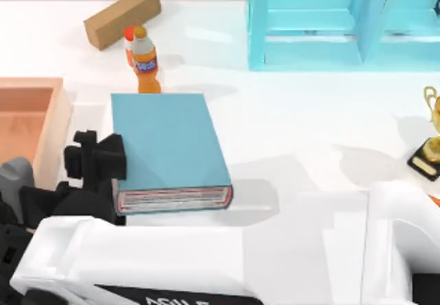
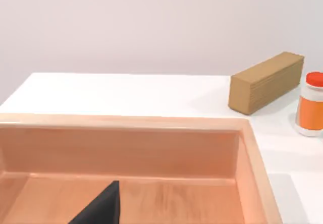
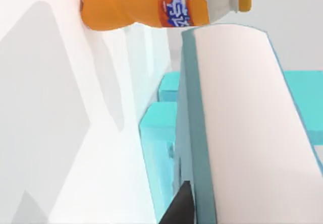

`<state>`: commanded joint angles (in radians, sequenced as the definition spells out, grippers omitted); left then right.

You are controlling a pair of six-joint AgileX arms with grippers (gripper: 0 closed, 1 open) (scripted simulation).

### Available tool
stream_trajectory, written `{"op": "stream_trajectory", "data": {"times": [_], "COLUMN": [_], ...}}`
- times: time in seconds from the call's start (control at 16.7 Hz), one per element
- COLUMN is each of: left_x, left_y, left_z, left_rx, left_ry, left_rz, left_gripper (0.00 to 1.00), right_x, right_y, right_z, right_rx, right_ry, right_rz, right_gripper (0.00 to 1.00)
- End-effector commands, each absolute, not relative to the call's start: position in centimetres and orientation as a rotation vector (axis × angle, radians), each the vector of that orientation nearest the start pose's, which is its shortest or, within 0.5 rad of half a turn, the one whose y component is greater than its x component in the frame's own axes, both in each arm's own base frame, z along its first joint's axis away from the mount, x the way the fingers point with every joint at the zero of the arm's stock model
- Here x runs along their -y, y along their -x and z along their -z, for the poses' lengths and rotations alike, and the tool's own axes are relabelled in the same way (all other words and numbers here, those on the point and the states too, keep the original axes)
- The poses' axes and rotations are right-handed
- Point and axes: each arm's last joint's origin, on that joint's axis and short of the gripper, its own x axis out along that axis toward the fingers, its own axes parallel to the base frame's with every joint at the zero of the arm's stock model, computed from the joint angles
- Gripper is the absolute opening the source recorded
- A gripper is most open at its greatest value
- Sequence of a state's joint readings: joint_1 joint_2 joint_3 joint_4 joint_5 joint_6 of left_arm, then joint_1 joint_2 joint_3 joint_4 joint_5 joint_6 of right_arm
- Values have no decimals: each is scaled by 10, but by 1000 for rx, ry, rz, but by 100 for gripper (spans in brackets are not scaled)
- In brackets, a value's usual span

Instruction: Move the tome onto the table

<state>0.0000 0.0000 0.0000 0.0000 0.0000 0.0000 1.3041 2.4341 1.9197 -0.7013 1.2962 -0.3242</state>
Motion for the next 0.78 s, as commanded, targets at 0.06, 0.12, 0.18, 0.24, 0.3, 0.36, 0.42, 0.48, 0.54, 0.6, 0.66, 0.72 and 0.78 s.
{"op": "stream_trajectory", "data": {"times": [0.06,0.12,0.18,0.24,0.3,0.36,0.42,0.48,0.54,0.6,0.66,0.72,0.78], "left_x": [1,1,1,1,1,1,1,1,1,1,1,1,1], "left_y": [-106,-106,-106,-106,-106,-106,-106,-106,-106,-106,-106,-106,-106], "left_z": [-160,-160,-160,-160,-160,-160,-160,-160,-160,-160,-160,-160,-160], "left_rx": [0,0,0,0,0,0,0,0,0,0,0,0,0], "left_ry": [0,0,0,0,0,0,0,0,0,0,0,0,0], "left_rz": [0,0,0,0,0,0,0,0,0,0,0,0,0], "left_gripper": [100,100,100,100,100,100,100,100,100,100,100,100,100], "right_x": [-472,-472,-472,-472,-472,-472,-472,-472,-472,-472,-472,-472,-472], "right_y": [-154,-154,-154,-154,-154,-154,-154,-154,-154,-154,-154,-154,-154], "right_z": [-131,-131,-131,-131,-131,-131,-131,-131,-131,-131,-131,-131,-131], "right_rx": [-322,-322,-322,-322,-322,-322,-322,-322,-322,-322,-322,-322,-322], "right_ry": [1495,1495,1495,1495,1495,1495,1495,1495,1495,1495,1495,1495,1495], "right_rz": [-79,-79,-79,-79,-79,-79,-79,-79,-79,-79,-79,-79,-79], "right_gripper": [30,38,45,53,60,68,75,83,90,98,100,100,100]}}
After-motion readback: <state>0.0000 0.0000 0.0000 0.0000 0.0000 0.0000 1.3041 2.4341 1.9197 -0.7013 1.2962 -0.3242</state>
